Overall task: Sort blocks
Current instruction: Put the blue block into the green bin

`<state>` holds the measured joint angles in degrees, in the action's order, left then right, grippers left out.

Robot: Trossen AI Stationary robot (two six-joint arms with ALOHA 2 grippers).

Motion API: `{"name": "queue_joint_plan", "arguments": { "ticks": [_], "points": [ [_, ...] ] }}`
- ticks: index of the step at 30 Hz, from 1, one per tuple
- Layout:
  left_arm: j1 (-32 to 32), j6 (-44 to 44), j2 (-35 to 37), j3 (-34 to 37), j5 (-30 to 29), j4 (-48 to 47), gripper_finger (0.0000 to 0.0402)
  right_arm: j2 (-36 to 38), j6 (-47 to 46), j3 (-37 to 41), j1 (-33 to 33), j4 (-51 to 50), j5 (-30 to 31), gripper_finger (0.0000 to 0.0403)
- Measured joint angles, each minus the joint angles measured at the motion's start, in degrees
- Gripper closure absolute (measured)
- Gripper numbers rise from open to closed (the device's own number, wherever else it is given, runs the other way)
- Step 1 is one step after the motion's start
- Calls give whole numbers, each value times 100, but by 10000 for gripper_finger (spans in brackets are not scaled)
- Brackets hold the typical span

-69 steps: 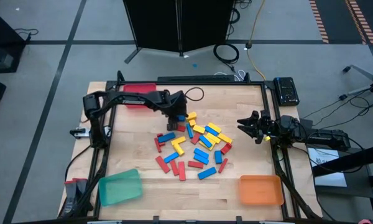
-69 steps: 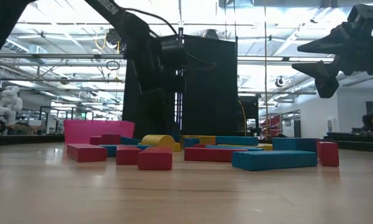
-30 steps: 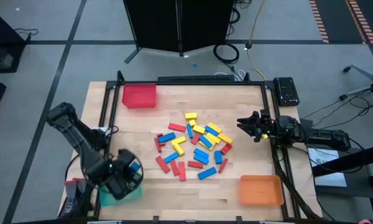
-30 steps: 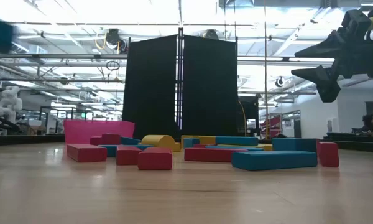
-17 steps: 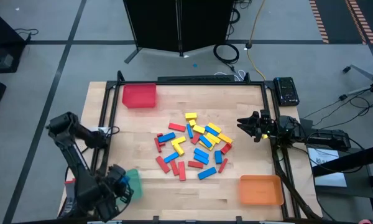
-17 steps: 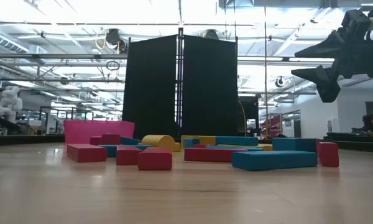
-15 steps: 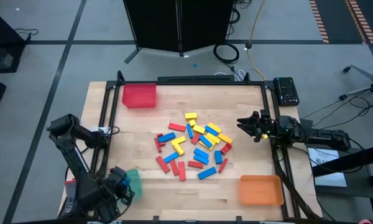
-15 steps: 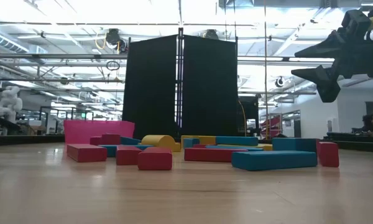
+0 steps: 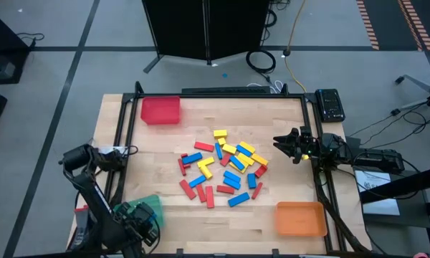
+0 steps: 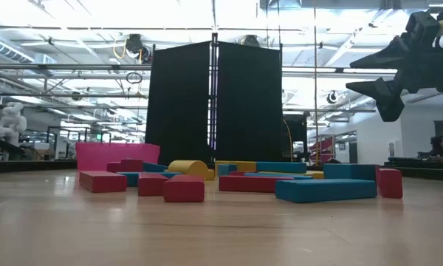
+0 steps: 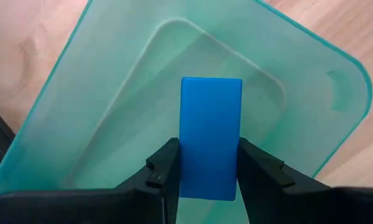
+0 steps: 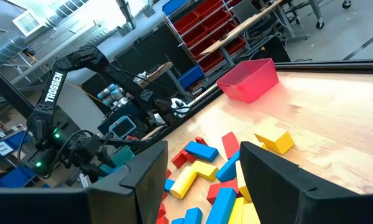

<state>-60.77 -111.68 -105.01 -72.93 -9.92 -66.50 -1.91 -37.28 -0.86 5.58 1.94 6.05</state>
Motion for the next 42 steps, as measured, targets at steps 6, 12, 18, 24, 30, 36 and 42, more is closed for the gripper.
{"name": "queue_joint_plan", "arguments": {
  "ticks": [6, 12, 18, 24, 30, 36, 42],
  "points": [
    [19, 4, 138, 2, 174, 5, 163, 2, 0, 0, 0, 0, -3, 204],
    [189, 117, 444, 4, 401, 7, 80, 2, -112, 0, 0, 2, -8, 204],
    [762, 1006, 1476, -92, -284, -256, 78, 2, -113, 2, -1, 22, -11, 204],
    [1815, 2129, 2665, -144, -1918, -925, 82, 2, -107, 2, -2, 25, -12, 204],
    [3881, 5191, 3010, -144, -2118, -62, 82, 2, -96, 2, -2, 26, -12, 204],
    [5648, 7585, 2638, -144, -1072, 926, 82, 2, -101, 2, -2, 28, -28, 204],
    [6624, 8874, 1970, -144, -321, 1047, 82, 2, -77, 2, -2, 28, -40, 204]
  ]
}}
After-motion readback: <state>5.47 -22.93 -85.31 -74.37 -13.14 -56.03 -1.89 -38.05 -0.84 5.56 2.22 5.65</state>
